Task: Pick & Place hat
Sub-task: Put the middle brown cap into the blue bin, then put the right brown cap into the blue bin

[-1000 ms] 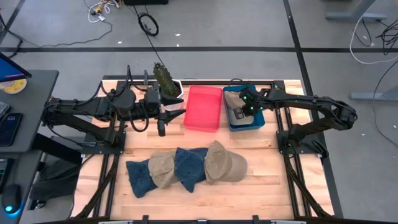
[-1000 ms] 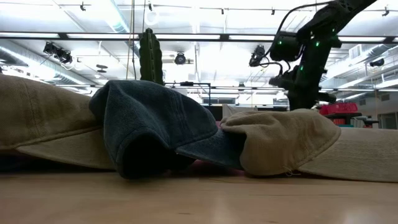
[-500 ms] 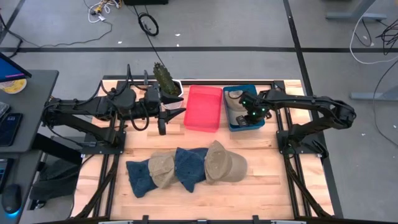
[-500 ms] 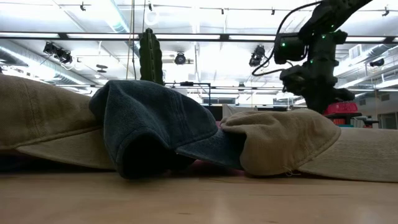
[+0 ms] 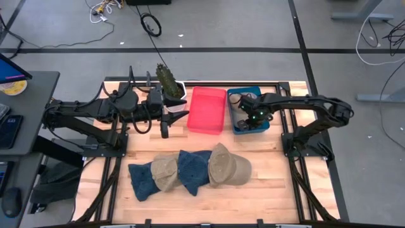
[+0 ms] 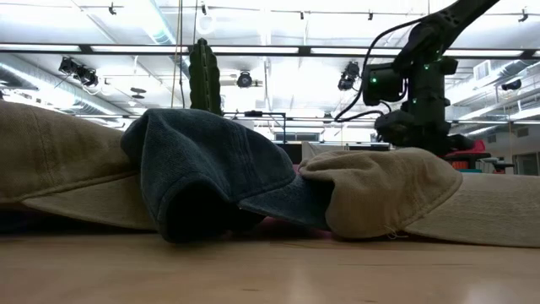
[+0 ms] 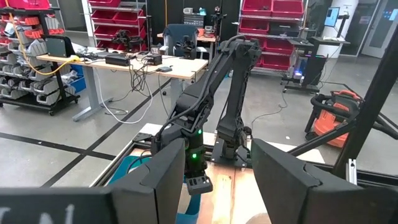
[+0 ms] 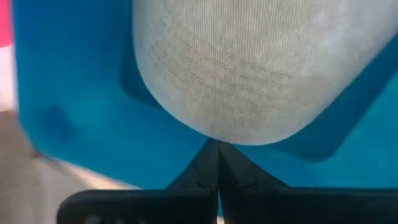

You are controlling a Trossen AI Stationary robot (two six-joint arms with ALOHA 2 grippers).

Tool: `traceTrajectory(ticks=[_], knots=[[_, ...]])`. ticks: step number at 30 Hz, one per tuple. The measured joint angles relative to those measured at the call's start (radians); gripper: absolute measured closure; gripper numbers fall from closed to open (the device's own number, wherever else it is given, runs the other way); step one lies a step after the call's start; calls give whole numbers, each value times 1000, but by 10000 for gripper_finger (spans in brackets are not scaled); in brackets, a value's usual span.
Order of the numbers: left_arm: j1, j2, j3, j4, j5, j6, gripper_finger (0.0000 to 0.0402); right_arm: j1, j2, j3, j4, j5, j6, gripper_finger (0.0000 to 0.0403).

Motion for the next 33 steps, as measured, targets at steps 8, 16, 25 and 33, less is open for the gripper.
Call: traceTrajectory(ticks=[8,16,25,33], knots=[[0,0,0,0,0,-4,214,31,4,0,26,192,-12,403],[0,0,0,0,0,-4,214,32,4,0,108,307,-15,403],[0,0,0,0,0,-22,214,32,1,0,96,300,-18,400],[0,0,0,-1,0,-21,214,32,-52,45,-79,296,-46,320]])
